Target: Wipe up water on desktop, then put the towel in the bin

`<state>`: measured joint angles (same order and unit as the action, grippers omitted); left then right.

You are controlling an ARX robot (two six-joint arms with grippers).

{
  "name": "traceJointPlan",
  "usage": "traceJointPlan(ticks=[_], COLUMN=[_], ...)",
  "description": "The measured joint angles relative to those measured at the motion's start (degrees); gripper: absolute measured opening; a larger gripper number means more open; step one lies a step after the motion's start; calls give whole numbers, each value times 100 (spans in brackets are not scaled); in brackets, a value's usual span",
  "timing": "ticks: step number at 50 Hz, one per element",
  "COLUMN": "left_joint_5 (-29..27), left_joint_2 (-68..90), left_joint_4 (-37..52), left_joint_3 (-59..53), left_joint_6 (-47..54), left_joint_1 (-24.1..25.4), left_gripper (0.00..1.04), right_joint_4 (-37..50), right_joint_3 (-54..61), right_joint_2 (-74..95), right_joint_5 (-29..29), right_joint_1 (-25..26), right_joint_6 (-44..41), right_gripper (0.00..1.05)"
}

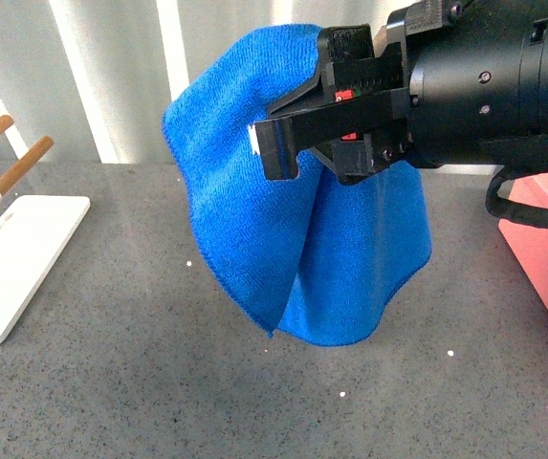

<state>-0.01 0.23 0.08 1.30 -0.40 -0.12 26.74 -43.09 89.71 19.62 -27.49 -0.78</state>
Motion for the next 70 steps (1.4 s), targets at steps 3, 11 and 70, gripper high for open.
traceJointPlan(ticks=[3,11,70], left_joint_5=[0,0,0], left_joint_2=[0,0,-2], left_joint_4=[-2,-4,-4], left_joint_3=[0,0,0], left_joint_6=[-2,-2,13], left_joint_1=[0,0,0], left_gripper=[8,33,98], right_joint_4=[7,72,-2468], right_joint_3=[26,210,-1770], right_joint_2=[0,-2,3300], right_joint_5=[0,77,-1958], right_joint_1=[2,15,1360], right_joint_6=[48,229,-313], right_gripper=[4,4,4])
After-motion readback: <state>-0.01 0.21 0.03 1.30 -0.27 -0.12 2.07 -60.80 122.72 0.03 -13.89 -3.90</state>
